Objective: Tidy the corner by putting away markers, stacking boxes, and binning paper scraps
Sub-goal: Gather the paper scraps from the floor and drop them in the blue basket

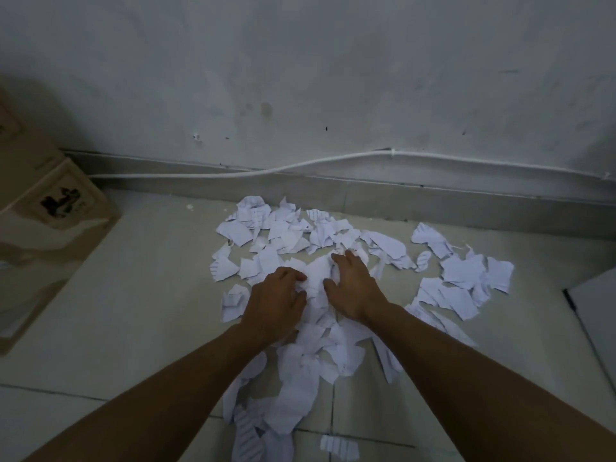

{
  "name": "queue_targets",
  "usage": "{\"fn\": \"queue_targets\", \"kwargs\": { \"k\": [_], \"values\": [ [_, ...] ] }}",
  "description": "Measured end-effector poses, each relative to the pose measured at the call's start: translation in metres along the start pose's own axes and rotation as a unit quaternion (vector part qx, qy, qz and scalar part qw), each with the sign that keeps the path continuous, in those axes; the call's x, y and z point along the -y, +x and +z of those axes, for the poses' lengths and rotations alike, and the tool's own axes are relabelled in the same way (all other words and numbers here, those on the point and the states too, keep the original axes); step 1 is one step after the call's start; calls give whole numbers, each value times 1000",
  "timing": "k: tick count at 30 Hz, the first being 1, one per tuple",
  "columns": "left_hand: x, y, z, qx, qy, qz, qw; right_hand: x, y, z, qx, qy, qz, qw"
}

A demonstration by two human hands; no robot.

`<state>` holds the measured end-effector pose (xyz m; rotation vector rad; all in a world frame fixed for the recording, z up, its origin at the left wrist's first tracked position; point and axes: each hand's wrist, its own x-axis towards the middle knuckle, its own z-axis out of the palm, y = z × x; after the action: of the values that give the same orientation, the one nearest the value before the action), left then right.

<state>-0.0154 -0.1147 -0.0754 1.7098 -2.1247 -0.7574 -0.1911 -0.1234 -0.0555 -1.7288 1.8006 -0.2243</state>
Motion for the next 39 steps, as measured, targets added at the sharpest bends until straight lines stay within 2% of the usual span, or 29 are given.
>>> {"fn": "queue_targets", "kwargs": {
  "k": [2,6,8,10,12,14,16,19,21,22,25,27,29,31,33,35,37,39],
  "values": [
    [8,5,-3,-33,-5,-3,999,8,8,10,-1,-34,-23,999],
    [23,27,-21,-191,21,6,981,21,29,15,-118,17,-154,981],
    [32,40,-31,-247,20,-21,968,27,50,9,-169,2,-174,970],
    [47,52,-39,-286,10,-66,956,33,75,4,-187,-11,-171,967],
    [64,64,-44,-273,6,-143,951,40,97,8,-145,-30,-145,978],
    [79,69,-45,-215,-5,-225,950,47,109,21,-75,-63,-113,989],
    [92,69,-43,-184,-13,-255,949,55,113,36,-75,-88,-145,983],
    [108,61,-34,-186,15,-243,952,73,117,46,-188,-82,-258,944],
    [111,56,-28,-208,41,-221,952,85,134,46,-218,-78,-295,927],
    [112,55,-24,-219,52,-210,952,91,145,45,-199,-71,-299,930],
    [111,54,-20,-229,48,-189,954,111,171,47,-68,-40,-271,959],
    [114,56,-20,-225,53,-183,956,118,182,60,-11,-73,-252,965],
    [116,56,-20,-214,74,-175,958,118,184,74,-17,-83,-264,961],
    [116,57,-20,-208,95,-165,959,117,176,79,-51,-21,-318,946],
    [115,56,-20,-209,108,-157,959,112,169,72,-39,39,-364,930],
    [113,56,-22,-215,100,-154,959,103,164,58,-31,42,-373,926],
    [113,55,-23,-209,90,-152,962,88,158,47,-56,-15,-346,936],
    [115,54,-22,-207,92,-139,964,72,144,41,-10,-78,-275,958]
  ]
}}
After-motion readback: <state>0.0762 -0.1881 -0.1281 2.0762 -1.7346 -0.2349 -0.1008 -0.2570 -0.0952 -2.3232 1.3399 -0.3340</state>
